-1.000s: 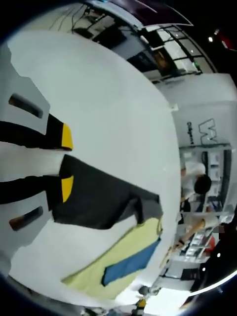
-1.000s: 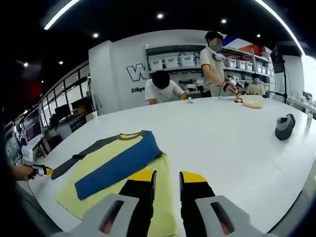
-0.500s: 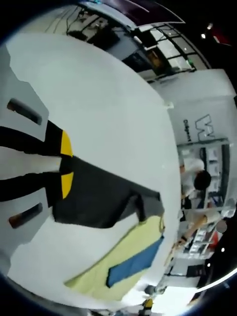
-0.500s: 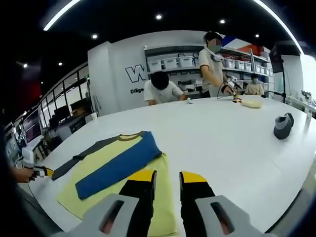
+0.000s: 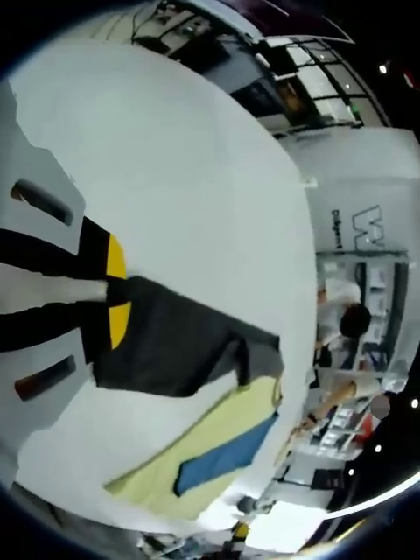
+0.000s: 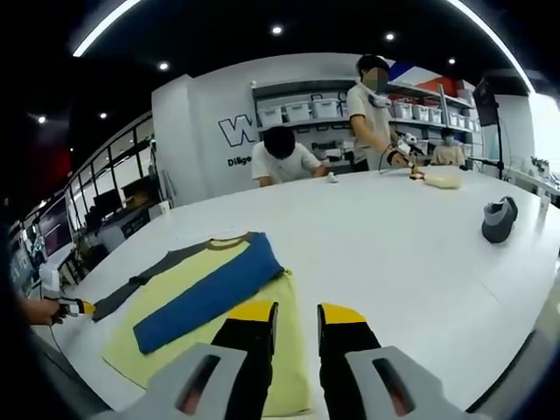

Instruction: Fold the garment on the visible template until the final outline fits inside the template.

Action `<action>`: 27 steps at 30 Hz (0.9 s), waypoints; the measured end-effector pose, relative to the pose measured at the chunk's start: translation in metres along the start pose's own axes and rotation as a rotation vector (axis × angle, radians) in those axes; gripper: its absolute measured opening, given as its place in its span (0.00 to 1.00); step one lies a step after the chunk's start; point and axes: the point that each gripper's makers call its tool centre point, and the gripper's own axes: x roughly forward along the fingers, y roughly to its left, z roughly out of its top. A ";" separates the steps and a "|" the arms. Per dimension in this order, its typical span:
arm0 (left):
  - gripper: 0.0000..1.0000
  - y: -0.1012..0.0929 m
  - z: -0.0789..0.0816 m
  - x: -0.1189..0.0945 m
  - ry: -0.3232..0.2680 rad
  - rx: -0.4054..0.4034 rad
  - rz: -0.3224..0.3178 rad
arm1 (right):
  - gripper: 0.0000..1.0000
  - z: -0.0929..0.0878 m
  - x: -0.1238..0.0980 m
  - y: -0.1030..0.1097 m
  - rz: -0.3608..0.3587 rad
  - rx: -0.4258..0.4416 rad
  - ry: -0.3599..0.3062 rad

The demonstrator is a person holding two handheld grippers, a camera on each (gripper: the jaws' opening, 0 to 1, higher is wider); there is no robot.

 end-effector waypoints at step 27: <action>0.03 0.012 0.103 -0.057 -0.153 0.091 0.051 | 0.64 -0.011 -0.014 0.050 0.381 -0.007 0.052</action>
